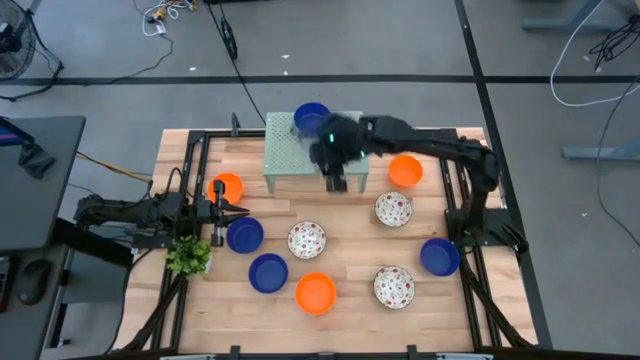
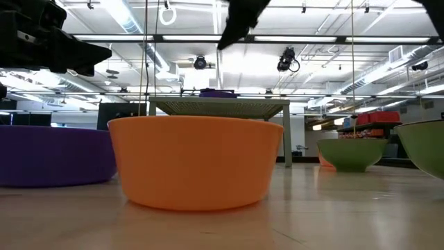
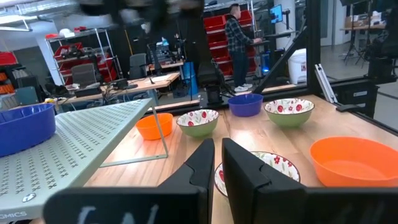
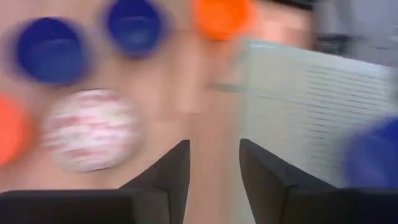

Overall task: Pick & Place Mini bowls
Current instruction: Put the white bowl on the shelf

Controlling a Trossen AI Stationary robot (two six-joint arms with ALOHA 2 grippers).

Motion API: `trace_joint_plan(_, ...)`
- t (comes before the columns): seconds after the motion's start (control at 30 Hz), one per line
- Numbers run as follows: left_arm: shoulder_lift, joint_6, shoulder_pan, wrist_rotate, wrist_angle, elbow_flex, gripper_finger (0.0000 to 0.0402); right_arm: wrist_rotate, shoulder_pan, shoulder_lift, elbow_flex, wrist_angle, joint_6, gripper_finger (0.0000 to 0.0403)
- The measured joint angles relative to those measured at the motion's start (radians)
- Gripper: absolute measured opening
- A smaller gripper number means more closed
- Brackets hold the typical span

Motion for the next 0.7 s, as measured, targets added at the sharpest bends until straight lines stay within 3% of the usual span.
trace_joint_plan(0.17,0.000,0.000,0.000,0.000,0.000,0.000,0.0037,-0.066,0.167,-0.017,-0.125,0.018,0.021,0.0133)
trace_joint_plan(0.37,0.000,0.000,0.000,0.000,-0.001,0.000,0.0037,-0.071,0.314,-0.013,-0.425,0.327,0.046,0.0119)
trace_joint_plan(0.53,0.000,0.000,0.000,0.000,-0.001,0.000,0.0037,-0.024,0.356,-0.012,-0.611,0.614,0.039,0.0110)
trace_joint_plan(0.7,0.000,0.000,0.000,0.000,-0.002,0.000,0.0037,-0.022,0.339,-0.013,-0.716,0.746,0.037,0.0112)
